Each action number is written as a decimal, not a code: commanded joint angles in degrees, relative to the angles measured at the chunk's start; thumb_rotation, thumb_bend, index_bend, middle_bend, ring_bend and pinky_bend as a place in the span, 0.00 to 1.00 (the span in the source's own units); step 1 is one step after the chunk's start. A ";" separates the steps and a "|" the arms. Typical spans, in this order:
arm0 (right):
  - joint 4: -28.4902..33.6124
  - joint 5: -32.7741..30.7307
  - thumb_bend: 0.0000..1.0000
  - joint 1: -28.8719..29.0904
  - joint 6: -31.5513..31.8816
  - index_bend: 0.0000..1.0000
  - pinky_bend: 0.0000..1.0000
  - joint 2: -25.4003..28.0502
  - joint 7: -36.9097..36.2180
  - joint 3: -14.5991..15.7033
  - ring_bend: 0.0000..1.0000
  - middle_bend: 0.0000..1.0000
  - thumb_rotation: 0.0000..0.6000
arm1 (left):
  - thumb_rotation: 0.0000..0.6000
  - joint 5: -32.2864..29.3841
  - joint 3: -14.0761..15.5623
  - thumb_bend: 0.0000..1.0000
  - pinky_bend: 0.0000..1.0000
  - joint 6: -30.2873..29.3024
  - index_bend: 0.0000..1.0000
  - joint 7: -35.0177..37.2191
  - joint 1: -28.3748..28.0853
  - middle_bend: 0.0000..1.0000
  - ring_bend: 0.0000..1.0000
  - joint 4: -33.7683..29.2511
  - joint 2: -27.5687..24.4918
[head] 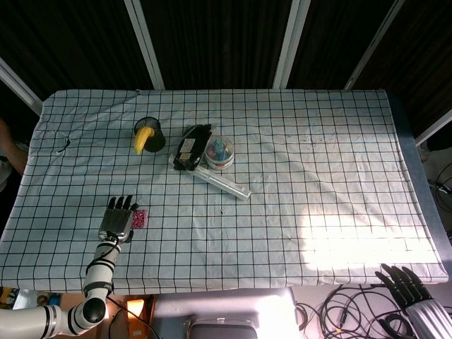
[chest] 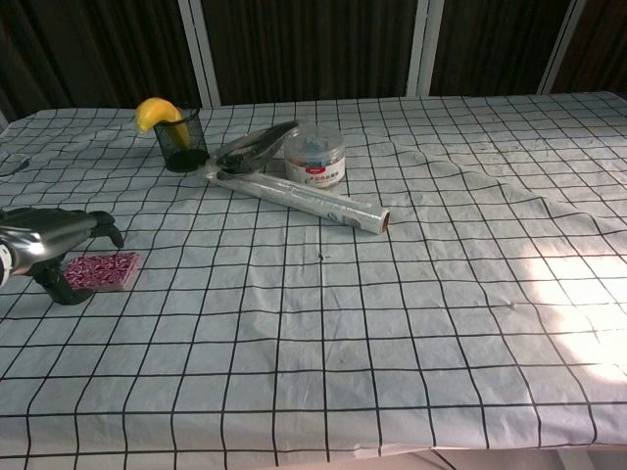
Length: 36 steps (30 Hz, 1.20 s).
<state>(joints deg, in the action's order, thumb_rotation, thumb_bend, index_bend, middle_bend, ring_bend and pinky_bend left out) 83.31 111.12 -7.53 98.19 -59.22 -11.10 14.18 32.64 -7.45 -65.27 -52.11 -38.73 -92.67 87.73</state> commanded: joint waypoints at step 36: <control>-0.34 -0.26 0.20 -0.51 0.43 0.00 0.00 -0.28 0.09 -0.16 0.00 0.00 1.00 | 1.00 7.32 3.30 0.36 0.00 -4.94 0.48 5.40 1.32 0.00 0.00 -4.67 -4.96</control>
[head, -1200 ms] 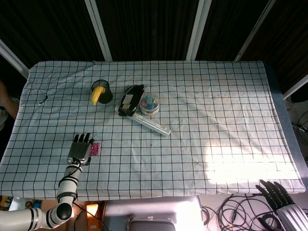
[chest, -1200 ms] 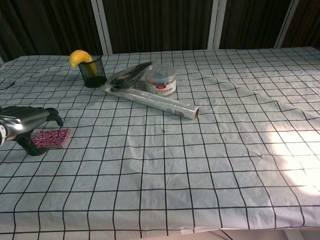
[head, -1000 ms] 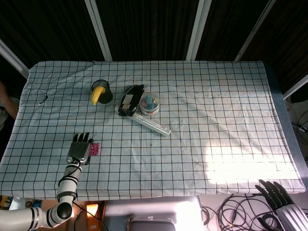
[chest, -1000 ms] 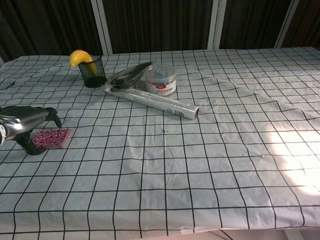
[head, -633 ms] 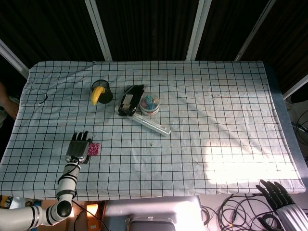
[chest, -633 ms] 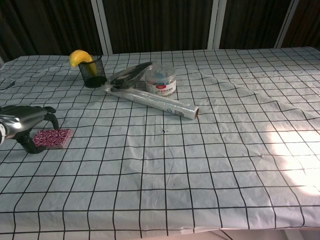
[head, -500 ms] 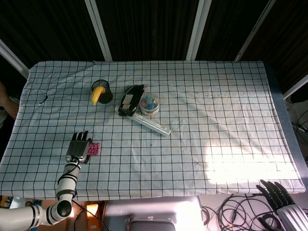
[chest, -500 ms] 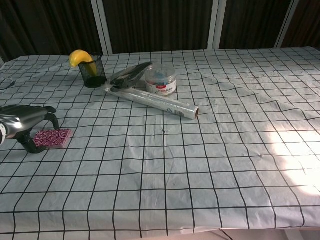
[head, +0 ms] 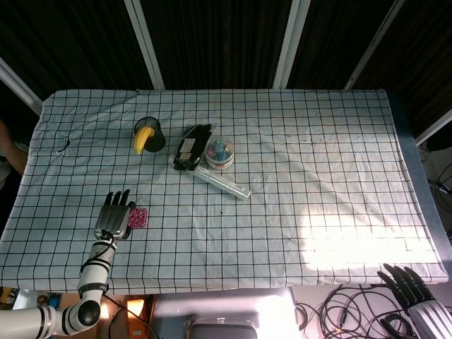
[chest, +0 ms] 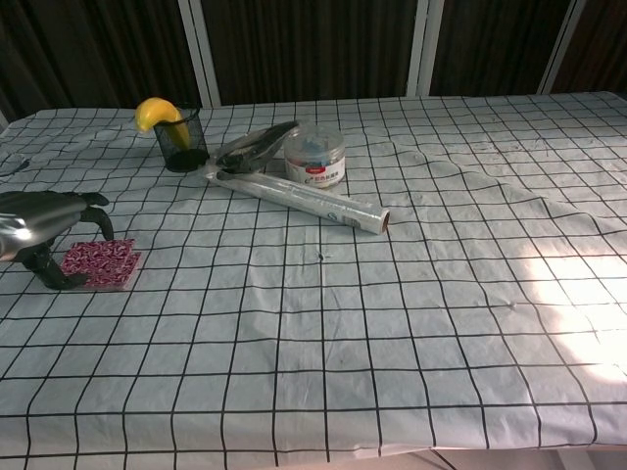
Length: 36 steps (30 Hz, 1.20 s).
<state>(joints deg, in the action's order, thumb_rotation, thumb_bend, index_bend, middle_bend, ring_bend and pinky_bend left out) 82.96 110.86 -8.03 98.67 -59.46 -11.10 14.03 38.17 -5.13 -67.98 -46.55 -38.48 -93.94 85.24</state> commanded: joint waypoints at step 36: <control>1.23 -0.52 0.20 0.30 -1.64 0.00 0.00 -0.32 1.96 -0.19 0.00 0.00 1.00 | 1.00 -0.12 6.35 0.33 0.00 2.37 0.00 1.67 6.56 0.00 0.00 -3.03 -8.99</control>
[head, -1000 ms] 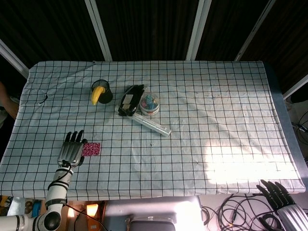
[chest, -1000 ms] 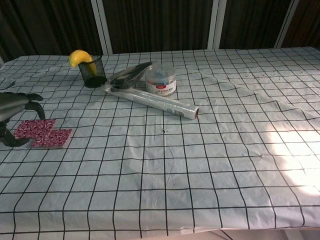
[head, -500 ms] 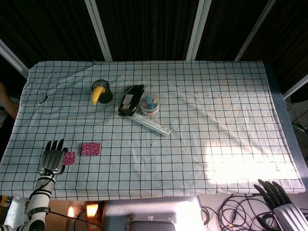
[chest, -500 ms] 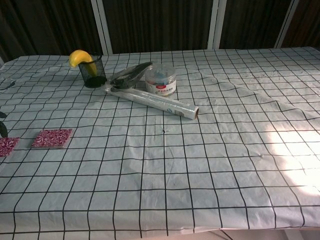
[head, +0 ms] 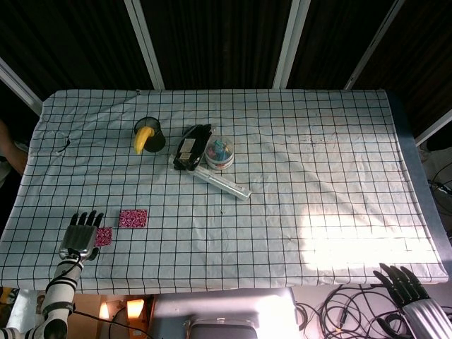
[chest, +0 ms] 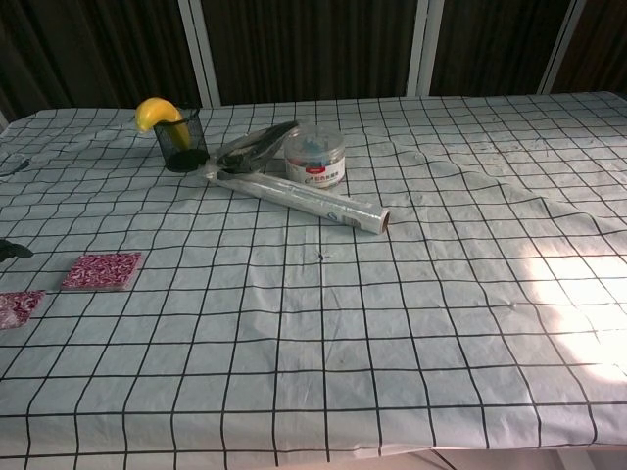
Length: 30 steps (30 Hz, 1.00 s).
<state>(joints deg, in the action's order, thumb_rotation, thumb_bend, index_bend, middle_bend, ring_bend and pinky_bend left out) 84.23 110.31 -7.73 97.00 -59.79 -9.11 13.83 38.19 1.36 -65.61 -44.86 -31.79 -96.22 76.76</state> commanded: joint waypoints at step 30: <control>-1.53 0.25 0.20 -0.66 2.07 0.00 0.00 0.27 -2.28 0.09 0.00 0.00 1.00 | 1.00 -0.46 -5.24 0.33 0.00 4.32 0.19 1.57 -5.76 0.00 0.00 9.10 9.25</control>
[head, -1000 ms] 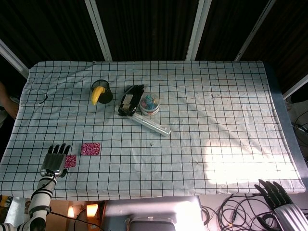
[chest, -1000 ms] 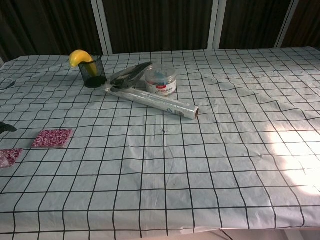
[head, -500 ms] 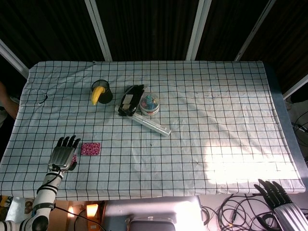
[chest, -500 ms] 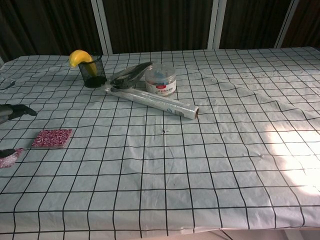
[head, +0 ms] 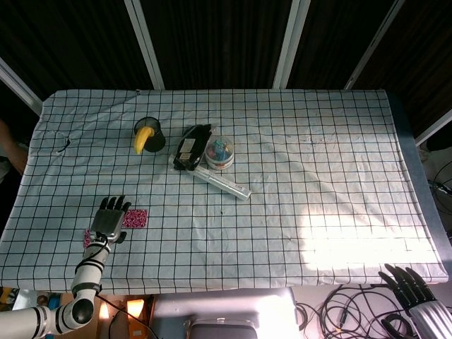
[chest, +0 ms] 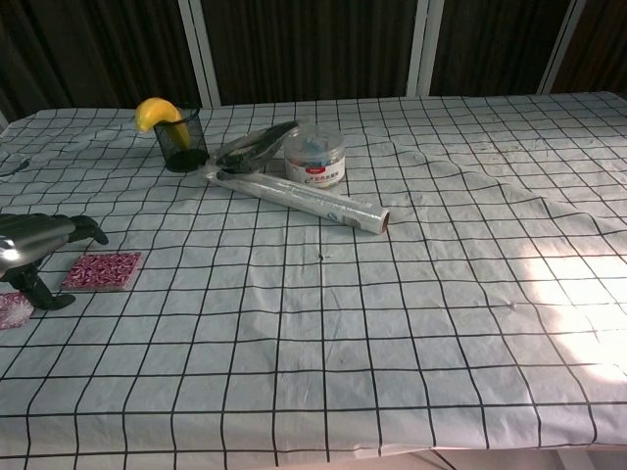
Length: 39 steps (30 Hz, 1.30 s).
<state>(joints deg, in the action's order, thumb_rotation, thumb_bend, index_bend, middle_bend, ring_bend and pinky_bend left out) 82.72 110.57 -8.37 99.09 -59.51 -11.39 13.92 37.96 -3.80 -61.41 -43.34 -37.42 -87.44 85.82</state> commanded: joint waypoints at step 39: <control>0.23 -0.05 0.20 -0.10 -0.61 0.00 0.00 -0.26 0.84 -0.05 0.00 0.00 1.00 | 1.00 8.25 -0.18 0.33 0.00 -2.90 0.52 6.36 1.99 0.03 0.00 -1.41 -1.37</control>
<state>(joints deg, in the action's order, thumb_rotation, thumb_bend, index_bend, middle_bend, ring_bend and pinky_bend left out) 82.94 110.52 -8.48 98.47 -59.77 -10.55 13.88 45.72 -4.13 -63.89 -37.23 -35.75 -88.32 84.93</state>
